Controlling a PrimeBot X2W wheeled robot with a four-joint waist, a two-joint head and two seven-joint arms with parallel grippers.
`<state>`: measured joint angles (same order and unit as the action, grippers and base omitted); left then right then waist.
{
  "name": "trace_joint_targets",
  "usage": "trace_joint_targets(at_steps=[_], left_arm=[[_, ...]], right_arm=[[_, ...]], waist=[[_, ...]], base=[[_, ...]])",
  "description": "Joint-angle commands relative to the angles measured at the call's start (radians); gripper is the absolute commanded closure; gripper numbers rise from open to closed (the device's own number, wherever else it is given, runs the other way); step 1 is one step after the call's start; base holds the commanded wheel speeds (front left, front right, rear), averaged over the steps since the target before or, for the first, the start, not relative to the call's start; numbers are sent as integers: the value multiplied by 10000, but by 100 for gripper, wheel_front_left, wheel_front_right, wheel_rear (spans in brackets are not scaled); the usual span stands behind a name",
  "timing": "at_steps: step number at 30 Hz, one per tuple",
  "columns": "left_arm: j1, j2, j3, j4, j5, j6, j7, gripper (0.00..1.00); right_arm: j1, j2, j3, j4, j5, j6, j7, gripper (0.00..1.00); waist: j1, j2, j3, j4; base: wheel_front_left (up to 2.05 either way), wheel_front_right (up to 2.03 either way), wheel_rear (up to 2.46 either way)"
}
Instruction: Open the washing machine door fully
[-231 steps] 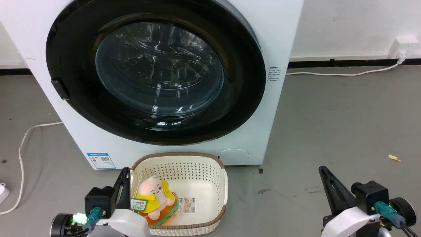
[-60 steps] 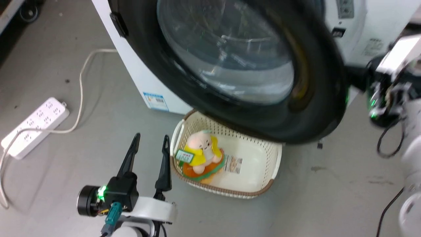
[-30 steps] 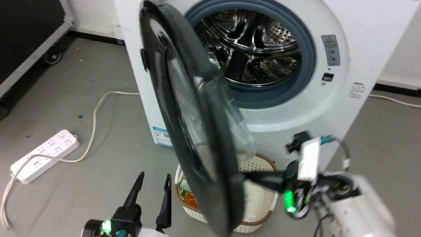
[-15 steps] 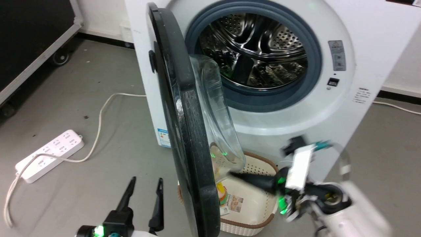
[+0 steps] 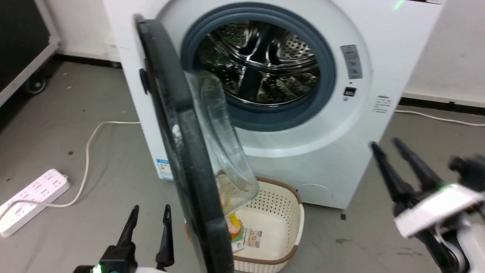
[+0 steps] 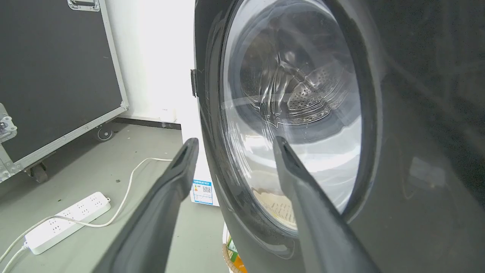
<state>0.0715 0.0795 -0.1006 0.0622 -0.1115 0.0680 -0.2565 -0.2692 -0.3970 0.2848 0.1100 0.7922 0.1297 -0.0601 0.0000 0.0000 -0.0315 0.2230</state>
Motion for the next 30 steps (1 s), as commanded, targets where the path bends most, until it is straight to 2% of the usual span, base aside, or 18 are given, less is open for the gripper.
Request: trace_joint_targets(at_steps=[1, 3, 8, 11, 13, 18, 27, 28, 29, 30], left_arm=[[160, 47, 69, -48, -56, 6, -53, 0], [261, 78, 157, -76, -120, -49, -53, 0], [477, 168, 328, -195, -194, -186, -53, 0], [538, 197, 399, -261, -249, -318, -53, 0], [543, 225, 363, -263, -298, -524, -53, 0], [539, 213, 369, -368, -363, -914, -53, 0], [610, 134, 363, -450, -92, -1226, -53, 0], [618, 129, 387, -455, -66, -1240, -53, 70], [608, 115, 436, -520, -53, -1242, -53, 100], [602, 90, 499, -589, -86, -1249, -53, 100]], right_arm=[[304, 2, -189, -47, -346, 10, -271, 0], [867, 287, -927, -94, -1631, 10, -946, 0], [2436, 1715, -2799, -859, -4252, 10, -1593, 0], [3278, 2520, -3406, -1427, -5503, 10, -1745, 0], [3777, 2824, -3529, -1667, -6229, 10, -1828, 0], [4643, 3350, -3876, -1751, -6819, 10, -1970, 0], [5022, 3463, -4072, -1238, -6482, 10, -2012, 0], [5014, 3464, -4060, -1248, -6436, 10, -2013, 0], [4996, 3465, -4050, -1259, -6408, 10, -2013, 0], [4968, 3465, -4046, -1277, -6374, 10, -2014, 0]], waist=[[0, 0, -37, -154], [0, 0, -53, -310], [0, 0, -35, -610], [0, 0, 7, -710], [0, 0, 41, -741], [0, 0, 96, -788], [0, 0, 140, -802], [0, 0, 134, -800], [0, 0, 131, -796], [0, 0, 125, -788]], base=[[0, 0, 0], [0, 0, 0], [0, 0, 0], [0, 0, 0], [0, 0, 0], [0, 0, 0], [0, 0, 0], [0, 0, 0], [0, 0, 0], [0, 0, 0]])
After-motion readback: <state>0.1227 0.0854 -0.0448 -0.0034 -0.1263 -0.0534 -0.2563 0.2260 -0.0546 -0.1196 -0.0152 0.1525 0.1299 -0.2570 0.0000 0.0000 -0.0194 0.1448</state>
